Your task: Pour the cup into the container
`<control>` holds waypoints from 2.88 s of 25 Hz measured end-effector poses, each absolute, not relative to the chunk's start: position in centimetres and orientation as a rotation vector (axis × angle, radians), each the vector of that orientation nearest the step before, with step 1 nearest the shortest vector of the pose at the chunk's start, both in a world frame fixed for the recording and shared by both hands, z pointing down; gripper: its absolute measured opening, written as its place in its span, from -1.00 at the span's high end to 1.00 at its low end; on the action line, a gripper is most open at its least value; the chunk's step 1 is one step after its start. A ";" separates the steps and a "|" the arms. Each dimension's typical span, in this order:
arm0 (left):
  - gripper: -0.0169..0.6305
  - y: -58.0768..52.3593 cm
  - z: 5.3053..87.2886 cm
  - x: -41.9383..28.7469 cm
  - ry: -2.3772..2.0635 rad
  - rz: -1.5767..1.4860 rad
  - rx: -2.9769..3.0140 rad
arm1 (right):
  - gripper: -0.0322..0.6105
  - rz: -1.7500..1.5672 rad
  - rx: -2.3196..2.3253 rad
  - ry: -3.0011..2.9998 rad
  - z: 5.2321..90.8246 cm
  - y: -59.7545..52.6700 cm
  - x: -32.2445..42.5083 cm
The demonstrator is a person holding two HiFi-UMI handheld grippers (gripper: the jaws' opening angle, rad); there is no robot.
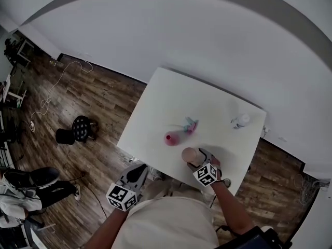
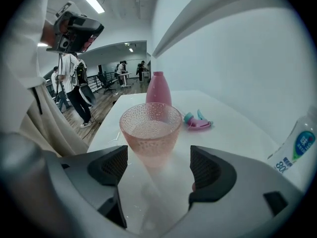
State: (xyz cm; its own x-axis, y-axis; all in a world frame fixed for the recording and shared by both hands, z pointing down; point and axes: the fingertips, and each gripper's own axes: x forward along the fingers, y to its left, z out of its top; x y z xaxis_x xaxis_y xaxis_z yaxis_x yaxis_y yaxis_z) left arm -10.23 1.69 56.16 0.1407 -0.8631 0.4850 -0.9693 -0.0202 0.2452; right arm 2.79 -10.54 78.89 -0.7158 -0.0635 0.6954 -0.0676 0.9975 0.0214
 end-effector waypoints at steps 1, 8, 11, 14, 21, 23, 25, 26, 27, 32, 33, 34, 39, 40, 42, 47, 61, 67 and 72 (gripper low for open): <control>0.91 1.5 56.3 -10.2 -1.746 0.269 1.913 | -0.27 0.023 0.106 -2.378 78.6 -10.7 3.1; 0.91 1.2 56.7 -9.5 -1.703 0.267 1.915 | -0.27 0.080 0.155 -2.401 77.0 -9.9 4.8; 0.91 0.8 56.7 -9.1 -1.694 0.268 1.926 | -0.27 0.076 0.160 -2.408 76.8 -10.3 4.9; 0.91 1.1 56.5 -8.9 -1.693 0.275 1.923 | -0.27 0.080 0.156 -2.415 76.6 -10.1 4.6; 0.91 1.4 56.7 -9.0 -1.707 0.280 1.904 | -0.27 0.040 0.109 -2.411 76.8 -10.1 3.7; 0.91 1.5 56.8 -8.9 -1.710 0.280 1.895 | -0.27 0.027 0.090 -2.411 76.8 -10.0 3.5; 0.91 1.4 56.8 -8.9 -1.711 0.283 1.891 | -0.27 0.021 0.077 -2.412 76.7 -10.0 3.2; 0.91 1.2 56.7 -8.9 -1.711 0.284 1.891 | -0.27 0.018 0.073 -2.412 76.6 -10.1 3.1; 0.91 1.1 56.7 -8.9 -1.711 0.285 1.891 | -0.27 0.017 0.070 -2.412 76.6 -10.1 3.0; 0.91 1.0 57.1 -9.0 -1.709 0.297 1.886 | -0.27 0.017 0.056 -2.410 77.4 -10.0 2.4; 0.91 1.0 57.1 -9.1 -1.709 0.298 1.882 | -0.27 0.017 0.052 -2.408 77.4 -9.9 2.3; 0.91 1.1 57.1 -9.1 -1.709 0.299 1.879 | -0.27 0.016 0.046 -2.407 77.4 -9.8 2.2; 0.91 1.3 57.4 -9.3 -1.709 0.307 1.868 | -0.27 0.003 0.020 -2.399 77.8 -9.4 1.7; 0.91 1.4 57.5 -9.4 -1.709 0.309 1.866 | -0.27 0.002 0.015 -2.400 77.9 -9.3 1.5; 0.91 1.4 57.6 -9.5 -1.709 0.313 1.864 | -0.27 0.000 0.005 -2.402 78.1 -9.1 1.0; 0.91 1.4 57.7 -9.6 -1.707 0.310 1.858 | -0.27 -0.004 -0.016 -2.395 78.3 -9.0 0.5; 0.91 0.9 58.2 -10.1 -1.681 0.323 1.865 | -0.27 0.003 -0.017 -2.404 78.8 -9.0 -1.0; 0.91 1.0 58.1 -10.3 -1.682 0.326 1.865 | -0.27 -0.001 -0.008 -2.414 78.6 -9.0 -1.1; 0.91 1.2 58.1 -10.4 -1.684 0.325 1.856 | -0.27 -0.015 0.001 -2.421 78.5 -9.1 -1.0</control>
State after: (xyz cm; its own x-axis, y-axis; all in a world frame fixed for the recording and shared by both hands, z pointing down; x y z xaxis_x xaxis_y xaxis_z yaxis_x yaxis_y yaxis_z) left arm -10.43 1.18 58.14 0.1629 -0.8154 0.5555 -0.9634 -0.0100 0.2677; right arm -1.04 -9.15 78.52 -0.7512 -0.0051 0.6600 0.0031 0.9999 0.0112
